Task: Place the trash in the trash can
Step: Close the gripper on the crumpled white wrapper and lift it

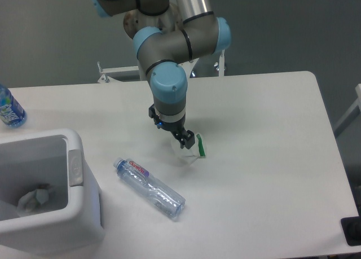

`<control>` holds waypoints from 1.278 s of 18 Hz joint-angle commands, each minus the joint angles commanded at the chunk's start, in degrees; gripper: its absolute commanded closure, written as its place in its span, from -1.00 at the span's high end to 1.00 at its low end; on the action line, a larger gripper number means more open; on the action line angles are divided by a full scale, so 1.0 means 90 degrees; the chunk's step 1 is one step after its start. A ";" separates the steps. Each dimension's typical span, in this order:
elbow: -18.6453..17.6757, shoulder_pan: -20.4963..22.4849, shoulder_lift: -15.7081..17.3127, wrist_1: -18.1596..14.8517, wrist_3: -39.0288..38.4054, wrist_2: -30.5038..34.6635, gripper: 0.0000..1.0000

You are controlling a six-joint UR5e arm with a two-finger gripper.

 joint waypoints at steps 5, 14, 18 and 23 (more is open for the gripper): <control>0.0165 0.0010 -0.0186 0.0167 -0.0010 0.0000 0.07; 0.0420 0.0137 -0.0196 0.0138 -0.0029 -0.0019 -1.00; 0.0488 0.0215 -0.0176 0.0167 -0.0039 -0.0068 -1.00; 0.0829 0.0342 0.0115 0.0129 -0.0458 -0.0389 -1.00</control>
